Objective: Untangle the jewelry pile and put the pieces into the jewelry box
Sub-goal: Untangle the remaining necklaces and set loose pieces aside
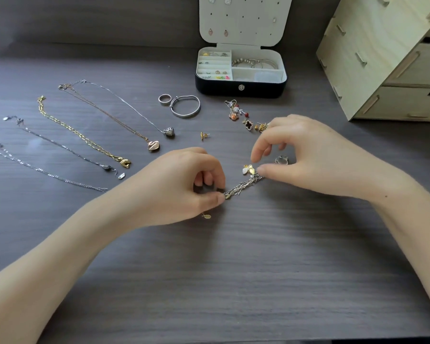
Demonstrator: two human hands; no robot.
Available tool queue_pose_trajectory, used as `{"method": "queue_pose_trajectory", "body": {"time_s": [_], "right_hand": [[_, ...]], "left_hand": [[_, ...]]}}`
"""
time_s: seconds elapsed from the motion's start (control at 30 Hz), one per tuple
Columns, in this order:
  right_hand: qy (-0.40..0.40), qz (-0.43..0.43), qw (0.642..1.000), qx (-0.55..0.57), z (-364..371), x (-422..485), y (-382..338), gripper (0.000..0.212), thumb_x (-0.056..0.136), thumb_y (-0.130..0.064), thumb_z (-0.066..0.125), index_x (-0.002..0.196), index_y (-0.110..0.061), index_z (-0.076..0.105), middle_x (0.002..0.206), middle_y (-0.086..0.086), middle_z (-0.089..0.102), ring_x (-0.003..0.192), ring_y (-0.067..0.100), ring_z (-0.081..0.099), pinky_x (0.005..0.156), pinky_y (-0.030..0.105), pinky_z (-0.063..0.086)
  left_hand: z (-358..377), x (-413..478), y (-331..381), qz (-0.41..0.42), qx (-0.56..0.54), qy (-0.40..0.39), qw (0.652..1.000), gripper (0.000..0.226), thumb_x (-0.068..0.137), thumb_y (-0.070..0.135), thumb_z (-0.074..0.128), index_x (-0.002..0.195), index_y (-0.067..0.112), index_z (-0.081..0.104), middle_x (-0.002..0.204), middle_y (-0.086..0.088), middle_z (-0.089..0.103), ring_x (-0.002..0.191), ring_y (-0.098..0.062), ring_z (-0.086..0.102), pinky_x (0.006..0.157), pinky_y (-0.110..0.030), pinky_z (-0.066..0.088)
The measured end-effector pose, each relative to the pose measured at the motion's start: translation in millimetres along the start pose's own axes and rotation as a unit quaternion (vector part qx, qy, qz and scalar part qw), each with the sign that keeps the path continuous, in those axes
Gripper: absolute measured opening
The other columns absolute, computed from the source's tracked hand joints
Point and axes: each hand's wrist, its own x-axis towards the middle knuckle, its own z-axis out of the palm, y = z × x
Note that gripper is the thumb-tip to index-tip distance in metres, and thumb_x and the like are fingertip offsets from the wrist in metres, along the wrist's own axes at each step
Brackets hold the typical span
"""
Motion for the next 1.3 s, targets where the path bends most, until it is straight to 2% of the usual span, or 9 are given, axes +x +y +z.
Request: {"method": "queue_pose_trajectory", "body": {"time_s": [0.1, 0.17, 0.27, 0.4, 0.5, 0.63, 0.87, 1.07, 1.3], "right_hand": [[-0.010, -0.046, 0.999, 0.002, 14.0, 0.8, -6.5, 0.006, 0.078, -0.036, 0.071, 0.080, -0.032, 0.066, 0.082, -0.014, 0.054, 0.081, 0.010, 0.046, 0.075, 0.019, 0.035], [-0.028, -0.047, 0.998, -0.007, 20.9, 0.7, -9.0, 0.006, 0.079, -0.036, 0.070, 0.078, -0.033, 0.065, 0.081, -0.014, 0.053, 0.081, 0.009, 0.045, 0.075, 0.025, 0.035], [-0.048, -0.039, 0.998, 0.001, 23.2, 1.3, -9.7, 0.010, 0.080, -0.036, 0.066, 0.074, -0.036, 0.058, 0.081, -0.013, 0.054, 0.081, 0.006, 0.043, 0.076, 0.025, 0.036], [-0.063, -0.034, 0.997, 0.003, 23.3, 1.9, -9.3, 0.011, 0.082, -0.037, 0.064, 0.074, -0.037, 0.057, 0.083, -0.015, 0.054, 0.084, 0.006, 0.044, 0.077, 0.026, 0.038], [-0.069, -0.031, 0.997, 0.009, 23.3, 1.4, -9.7, 0.013, 0.082, -0.037, 0.064, 0.073, -0.038, 0.055, 0.084, -0.015, 0.054, 0.084, 0.005, 0.043, 0.078, 0.025, 0.038], [-0.069, -0.029, 0.997, 0.009, 22.8, 2.0, -9.4, 0.013, 0.081, -0.039, 0.063, 0.071, -0.041, 0.054, 0.083, -0.016, 0.053, 0.084, 0.005, 0.044, 0.078, 0.026, 0.038], [-0.049, -0.026, 0.998, -0.001, 22.0, 2.5, -7.1, 0.015, 0.075, -0.048, 0.060, 0.069, -0.034, 0.056, 0.080, -0.014, 0.054, 0.081, 0.008, 0.046, 0.076, 0.027, 0.038], [-0.051, -0.024, 0.998, -0.003, 21.9, 2.4, -5.2, 0.015, 0.075, -0.045, 0.059, 0.068, -0.033, 0.056, 0.079, -0.014, 0.054, 0.080, 0.005, 0.046, 0.074, 0.023, 0.037], [-0.060, -0.024, 0.998, -0.003, 19.7, 2.0, -3.9, 0.015, 0.074, -0.045, 0.057, 0.065, -0.033, 0.055, 0.079, -0.016, 0.054, 0.082, 0.003, 0.046, 0.073, 0.017, 0.035]], "left_hand": [[0.1, 0.2, -1.8, -0.006, 0.031, -0.011, 0.999, 0.015, 0.078, 0.027, 0.072, 0.072, 0.034, 0.060, 0.082, 0.013, 0.053, 0.081, 0.000, 0.049, 0.065, -0.008, 0.035], [-4.1, 0.2, -3.3, -0.024, 0.049, -0.034, 0.998, 0.020, 0.079, 0.030, 0.072, 0.067, 0.035, 0.057, 0.082, 0.013, 0.053, 0.081, 0.001, 0.049, 0.065, -0.009, 0.036], [-12.9, -0.3, -5.7, -0.044, 0.054, -0.072, 0.995, 0.018, 0.080, 0.034, 0.070, 0.068, 0.033, 0.058, 0.082, 0.012, 0.056, 0.077, 0.001, 0.051, 0.063, -0.010, 0.037], [-25.8, -1.1, -8.2, -0.064, -0.021, -0.092, 0.993, 0.010, 0.083, 0.029, 0.068, 0.075, 0.025, 0.063, 0.071, 0.013, 0.065, 0.060, 0.002, 0.055, 0.056, -0.011, 0.039], [-28.0, -1.3, -6.6, -0.086, -0.133, -0.103, 0.982, 0.012, 0.089, 0.016, 0.061, 0.079, 0.014, 0.057, 0.079, 0.007, 0.072, 0.070, -0.006, 0.064, 0.064, -0.022, 0.045], [-24.0, 0.0, -1.2, -0.142, -0.215, -0.072, 0.964, 0.016, 0.090, 0.008, 0.057, 0.075, 0.010, 0.052, 0.080, -0.003, 0.074, 0.071, -0.010, 0.064, 0.061, -0.025, 0.039], [-12.0, 3.5, 0.1, -0.178, -0.206, 0.043, 0.961, 0.021, 0.084, 0.010, 0.055, 0.065, 0.017, 0.050, 0.074, 0.001, 0.074, 0.081, -0.017, 0.067, 0.066, -0.028, 0.037], [-4.2, 3.3, 0.1, -0.154, -0.170, 0.059, 0.972, 0.011, 0.092, 0.014, 0.044, 0.082, 0.014, 0.041, 0.063, 0.006, 0.070, 0.056, -0.015, 0.052, 0.060, -0.032, 0.039], [-6.7, 5.0, -3.7, -0.179, -0.128, 0.054, 0.974, 0.011, 0.090, 0.018, 0.047, 0.080, 0.017, 0.045, 0.048, 0.008, 0.061, 0.047, -0.015, 0.038, 0.052, -0.027, 0.034]]}}
